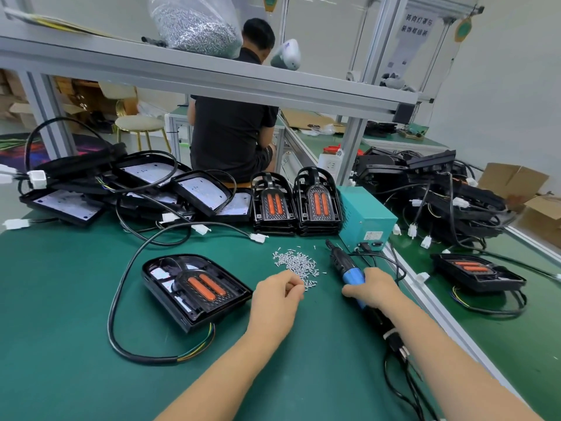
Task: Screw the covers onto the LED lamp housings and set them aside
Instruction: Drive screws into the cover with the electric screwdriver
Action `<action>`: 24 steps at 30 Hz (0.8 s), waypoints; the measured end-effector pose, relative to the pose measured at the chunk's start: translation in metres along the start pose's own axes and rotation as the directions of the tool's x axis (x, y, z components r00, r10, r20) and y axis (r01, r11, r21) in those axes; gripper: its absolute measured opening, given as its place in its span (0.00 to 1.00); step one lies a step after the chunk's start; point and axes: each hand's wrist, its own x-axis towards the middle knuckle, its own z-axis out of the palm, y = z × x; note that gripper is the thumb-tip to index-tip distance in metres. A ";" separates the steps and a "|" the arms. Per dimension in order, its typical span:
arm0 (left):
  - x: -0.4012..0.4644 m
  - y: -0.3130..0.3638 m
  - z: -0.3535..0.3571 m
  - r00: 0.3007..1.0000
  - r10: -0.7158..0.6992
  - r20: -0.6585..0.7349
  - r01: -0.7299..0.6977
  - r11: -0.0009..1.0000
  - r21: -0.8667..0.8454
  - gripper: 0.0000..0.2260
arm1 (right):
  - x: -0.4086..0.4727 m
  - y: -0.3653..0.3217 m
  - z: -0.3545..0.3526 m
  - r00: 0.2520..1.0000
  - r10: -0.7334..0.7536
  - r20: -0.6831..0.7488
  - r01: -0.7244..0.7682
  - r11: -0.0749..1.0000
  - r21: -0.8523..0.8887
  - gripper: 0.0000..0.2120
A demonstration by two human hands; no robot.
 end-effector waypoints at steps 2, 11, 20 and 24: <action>0.000 0.010 -0.010 0.999 -0.041 0.019 0.044 0.975 -0.216 0.09 | -0.004 -0.001 -0.008 0.998 -0.005 0.064 -0.019 0.929 0.368 0.11; -0.002 0.027 -0.057 0.997 -0.072 0.010 0.064 0.813 -0.579 0.07 | -0.055 -0.056 -0.056 0.969 -0.247 -0.013 0.001 -0.050 0.999 0.10; -0.011 0.022 -0.104 0.996 -0.079 -0.050 0.032 0.795 -0.606 0.07 | -0.097 -0.102 -0.056 0.899 -0.205 -0.386 0.229 -0.531 0.816 0.08; -0.013 0.013 -0.115 0.997 -0.073 -0.035 0.034 0.774 -0.633 0.06 | -0.107 -0.116 -0.058 0.874 -0.179 -0.452 0.259 -0.615 0.745 0.04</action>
